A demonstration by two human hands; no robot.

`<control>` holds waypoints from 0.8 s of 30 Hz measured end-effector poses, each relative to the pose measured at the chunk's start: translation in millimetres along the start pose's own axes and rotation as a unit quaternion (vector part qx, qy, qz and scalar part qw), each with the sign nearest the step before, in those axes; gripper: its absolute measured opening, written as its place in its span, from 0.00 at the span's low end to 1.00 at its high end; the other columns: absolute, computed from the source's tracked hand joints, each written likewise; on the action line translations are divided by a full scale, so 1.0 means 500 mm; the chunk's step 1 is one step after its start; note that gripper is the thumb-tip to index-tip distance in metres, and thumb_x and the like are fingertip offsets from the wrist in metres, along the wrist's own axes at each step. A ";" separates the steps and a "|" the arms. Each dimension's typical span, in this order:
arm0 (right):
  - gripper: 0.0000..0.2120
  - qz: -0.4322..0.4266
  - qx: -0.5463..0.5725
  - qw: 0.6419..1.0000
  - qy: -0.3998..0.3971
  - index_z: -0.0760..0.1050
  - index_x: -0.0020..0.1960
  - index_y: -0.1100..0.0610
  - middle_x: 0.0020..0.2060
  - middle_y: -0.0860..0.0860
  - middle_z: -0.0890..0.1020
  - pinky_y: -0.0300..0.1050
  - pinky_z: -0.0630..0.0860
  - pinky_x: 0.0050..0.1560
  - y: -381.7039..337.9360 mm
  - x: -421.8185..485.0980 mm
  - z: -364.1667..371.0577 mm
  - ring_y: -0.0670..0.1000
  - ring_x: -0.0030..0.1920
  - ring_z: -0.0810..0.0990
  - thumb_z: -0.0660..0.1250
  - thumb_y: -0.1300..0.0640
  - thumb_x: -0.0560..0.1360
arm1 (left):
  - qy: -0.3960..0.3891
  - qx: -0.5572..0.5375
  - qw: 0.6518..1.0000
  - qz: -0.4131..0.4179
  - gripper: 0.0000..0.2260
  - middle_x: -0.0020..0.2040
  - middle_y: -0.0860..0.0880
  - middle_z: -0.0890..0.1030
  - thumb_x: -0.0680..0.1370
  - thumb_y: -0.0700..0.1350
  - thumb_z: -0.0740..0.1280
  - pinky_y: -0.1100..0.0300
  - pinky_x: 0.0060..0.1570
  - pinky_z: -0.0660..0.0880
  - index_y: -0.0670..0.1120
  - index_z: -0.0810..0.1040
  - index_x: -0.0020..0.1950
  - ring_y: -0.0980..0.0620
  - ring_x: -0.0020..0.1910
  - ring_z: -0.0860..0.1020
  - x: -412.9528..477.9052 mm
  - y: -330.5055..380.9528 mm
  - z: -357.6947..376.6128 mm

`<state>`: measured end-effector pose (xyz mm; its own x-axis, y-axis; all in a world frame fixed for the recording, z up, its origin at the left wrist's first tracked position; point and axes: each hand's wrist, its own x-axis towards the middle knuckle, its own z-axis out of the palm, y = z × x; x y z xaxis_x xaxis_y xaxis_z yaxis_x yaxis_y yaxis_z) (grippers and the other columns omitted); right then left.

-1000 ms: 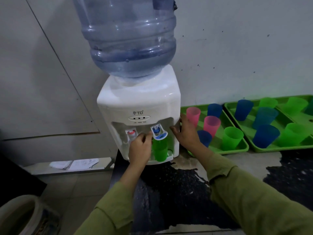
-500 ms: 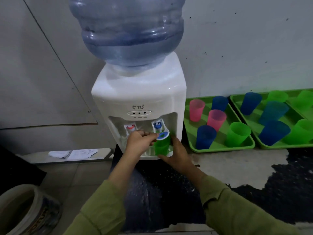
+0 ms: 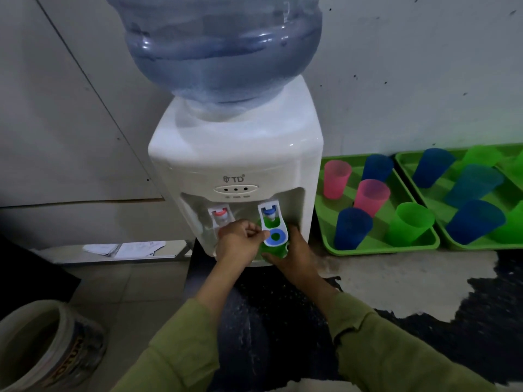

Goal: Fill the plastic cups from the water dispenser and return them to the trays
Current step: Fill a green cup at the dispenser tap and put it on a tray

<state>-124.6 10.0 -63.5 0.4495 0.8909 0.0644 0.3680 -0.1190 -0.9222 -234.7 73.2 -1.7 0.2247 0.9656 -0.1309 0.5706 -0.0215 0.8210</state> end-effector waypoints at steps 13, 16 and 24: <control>0.31 -0.034 -0.068 0.997 -0.010 0.69 0.58 0.60 0.53 0.55 0.78 0.48 0.76 0.54 0.029 -0.032 -0.051 0.52 0.54 0.78 0.77 0.52 0.61 | 0.073 -0.032 0.996 0.030 0.05 0.40 0.48 0.81 0.73 0.45 0.70 0.56 0.46 0.76 0.45 0.77 0.42 0.47 0.42 0.80 0.003 -0.023 0.043; 0.30 -0.029 -0.084 0.996 -0.026 0.68 0.56 0.59 0.52 0.54 0.79 0.40 0.75 0.49 0.041 -0.046 -0.073 0.51 0.53 0.79 0.78 0.52 0.61 | 0.108 -0.084 0.990 0.019 0.05 0.39 0.54 0.78 0.74 0.46 0.69 0.63 0.39 0.71 0.48 0.75 0.45 0.50 0.41 0.78 -0.019 -0.020 0.058; 0.31 0.009 -0.089 0.996 -0.013 0.67 0.57 0.59 0.51 0.54 0.79 0.45 0.76 0.48 0.087 -0.093 -0.170 0.52 0.51 0.79 0.78 0.54 0.61 | 0.125 -0.129 0.983 -0.030 0.14 0.50 0.47 0.78 0.76 0.46 0.67 0.57 0.50 0.70 0.43 0.69 0.58 0.46 0.49 0.76 -0.092 -0.022 0.141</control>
<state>-60.4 -73.8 -74.5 0.4373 0.8986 0.0359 0.4991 -0.2093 -0.8409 -195.8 10.5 -43.8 -0.0222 0.9974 -0.0690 0.3509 0.0724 0.9336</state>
